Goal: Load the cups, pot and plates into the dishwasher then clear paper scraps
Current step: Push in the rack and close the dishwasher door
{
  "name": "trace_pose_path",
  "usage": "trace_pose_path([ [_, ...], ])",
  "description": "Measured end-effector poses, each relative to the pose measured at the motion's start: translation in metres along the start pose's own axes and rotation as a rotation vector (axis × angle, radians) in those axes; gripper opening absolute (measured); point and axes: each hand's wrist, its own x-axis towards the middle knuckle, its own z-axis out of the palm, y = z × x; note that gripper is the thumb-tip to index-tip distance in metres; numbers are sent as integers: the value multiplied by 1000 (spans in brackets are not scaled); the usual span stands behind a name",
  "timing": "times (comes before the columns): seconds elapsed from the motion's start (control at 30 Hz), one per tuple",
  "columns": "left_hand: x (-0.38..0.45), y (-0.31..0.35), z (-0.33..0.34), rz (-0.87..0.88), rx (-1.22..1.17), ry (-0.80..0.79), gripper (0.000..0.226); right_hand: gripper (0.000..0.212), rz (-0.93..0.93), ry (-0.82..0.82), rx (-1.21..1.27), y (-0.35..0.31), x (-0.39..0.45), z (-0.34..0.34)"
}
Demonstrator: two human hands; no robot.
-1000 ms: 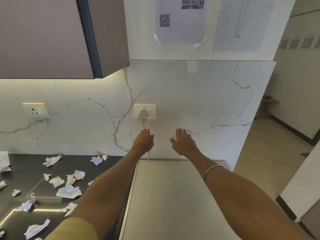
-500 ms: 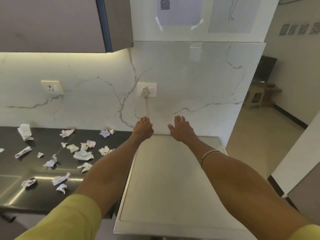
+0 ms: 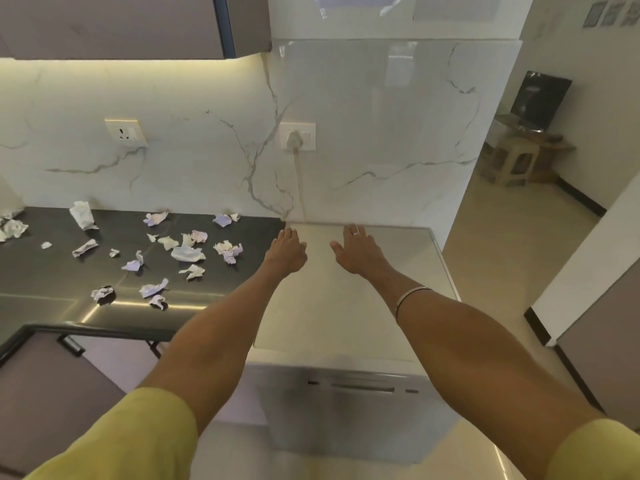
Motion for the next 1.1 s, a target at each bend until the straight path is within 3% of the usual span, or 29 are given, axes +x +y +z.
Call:
trace_pose_path([
  [0.7,-156,-66,50,105,-30,-98,54,67,120,-134,12,-71,-163,64],
  [1.1,-208,-94,91,31,-8,-162,53,65,109,-214,2,-62,-201,100],
])
